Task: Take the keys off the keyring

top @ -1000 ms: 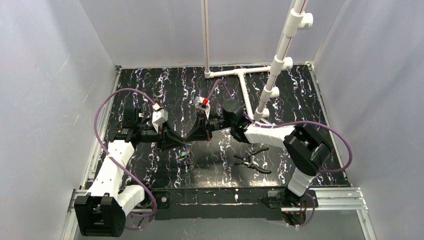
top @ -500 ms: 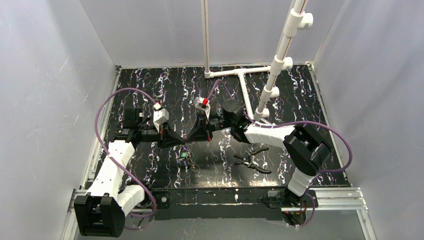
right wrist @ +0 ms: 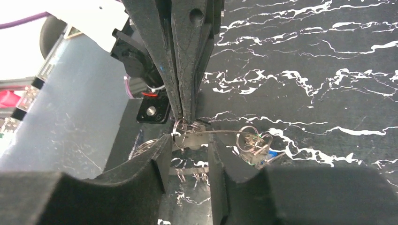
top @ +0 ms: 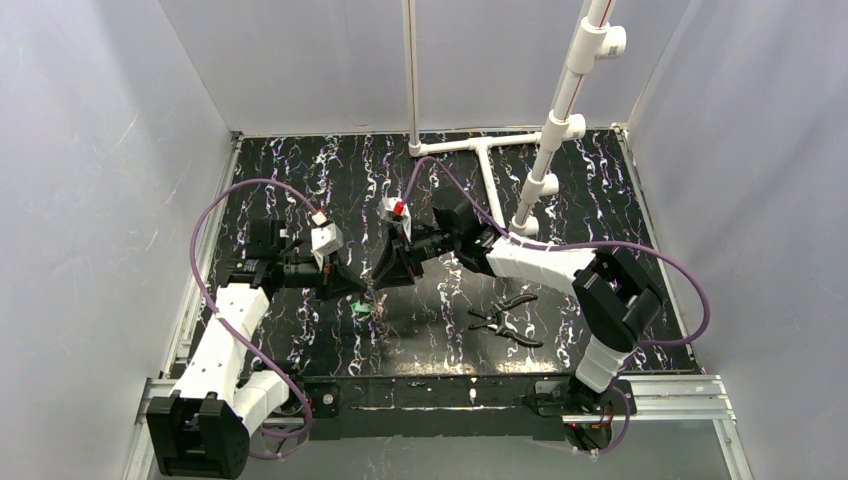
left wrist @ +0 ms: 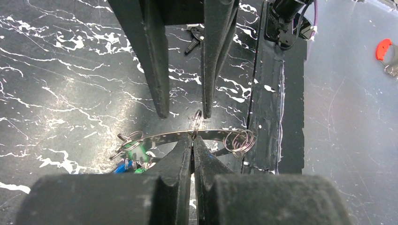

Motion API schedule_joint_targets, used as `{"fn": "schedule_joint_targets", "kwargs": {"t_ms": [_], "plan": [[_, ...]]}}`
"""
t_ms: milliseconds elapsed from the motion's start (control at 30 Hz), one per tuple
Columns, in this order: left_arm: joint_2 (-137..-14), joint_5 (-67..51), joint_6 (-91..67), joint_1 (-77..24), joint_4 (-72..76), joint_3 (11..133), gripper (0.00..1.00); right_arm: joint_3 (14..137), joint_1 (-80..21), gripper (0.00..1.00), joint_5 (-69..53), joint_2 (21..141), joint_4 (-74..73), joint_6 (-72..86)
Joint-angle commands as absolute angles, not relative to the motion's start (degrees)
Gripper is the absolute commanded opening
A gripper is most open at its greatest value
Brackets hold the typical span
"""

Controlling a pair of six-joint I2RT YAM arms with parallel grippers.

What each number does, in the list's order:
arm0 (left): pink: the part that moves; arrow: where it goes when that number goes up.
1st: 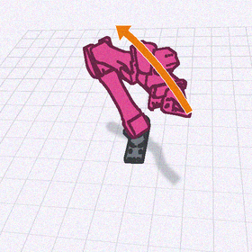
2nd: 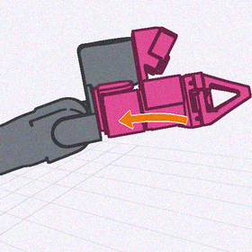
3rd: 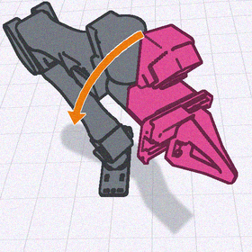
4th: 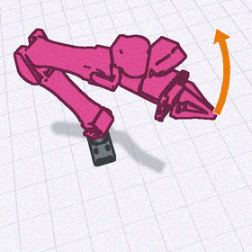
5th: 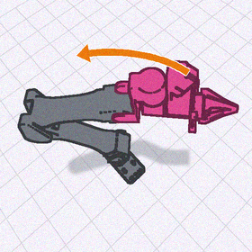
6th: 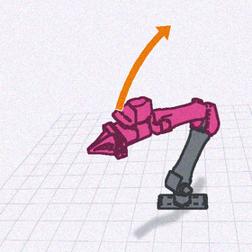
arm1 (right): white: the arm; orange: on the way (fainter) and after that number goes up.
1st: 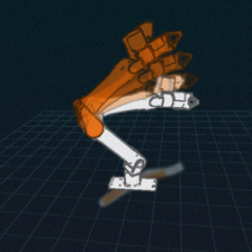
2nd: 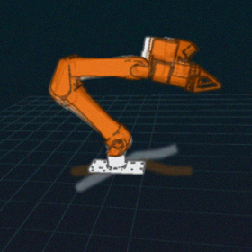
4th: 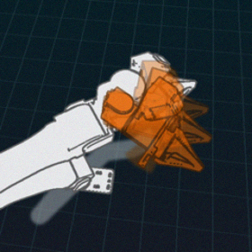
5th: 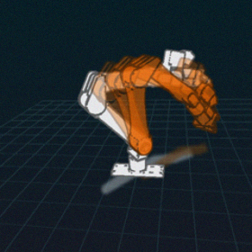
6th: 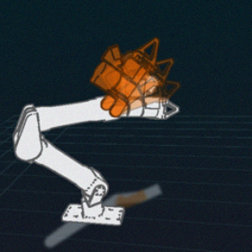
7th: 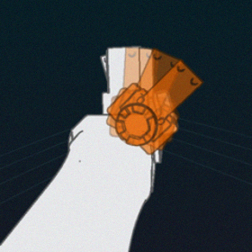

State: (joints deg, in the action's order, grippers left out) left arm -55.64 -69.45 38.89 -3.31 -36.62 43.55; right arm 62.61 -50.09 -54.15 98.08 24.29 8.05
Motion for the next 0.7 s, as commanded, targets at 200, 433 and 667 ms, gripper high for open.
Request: {"fn": "schedule_joint_targets", "kwargs": {"t_ms": [200,433,667], "plan": [[-56.9,-68.9,43.9,-4.9,-41.1,45.9,0.0,69.8,-50.4,0.49,-52.3,96.2,6.3,-6.4],[-57.2,-67.7,43.9,-6.0,-41.2,45.8,0.0,71.5,-53.2,0.53,-50.1,97.2,2.9,-8.5],[-57.7,-66.5,43.9,-6.1,-40.8,45.9,0.0,71.4,-53.9,0.55,-49.1,97.9,2.3,-8.7]]}}
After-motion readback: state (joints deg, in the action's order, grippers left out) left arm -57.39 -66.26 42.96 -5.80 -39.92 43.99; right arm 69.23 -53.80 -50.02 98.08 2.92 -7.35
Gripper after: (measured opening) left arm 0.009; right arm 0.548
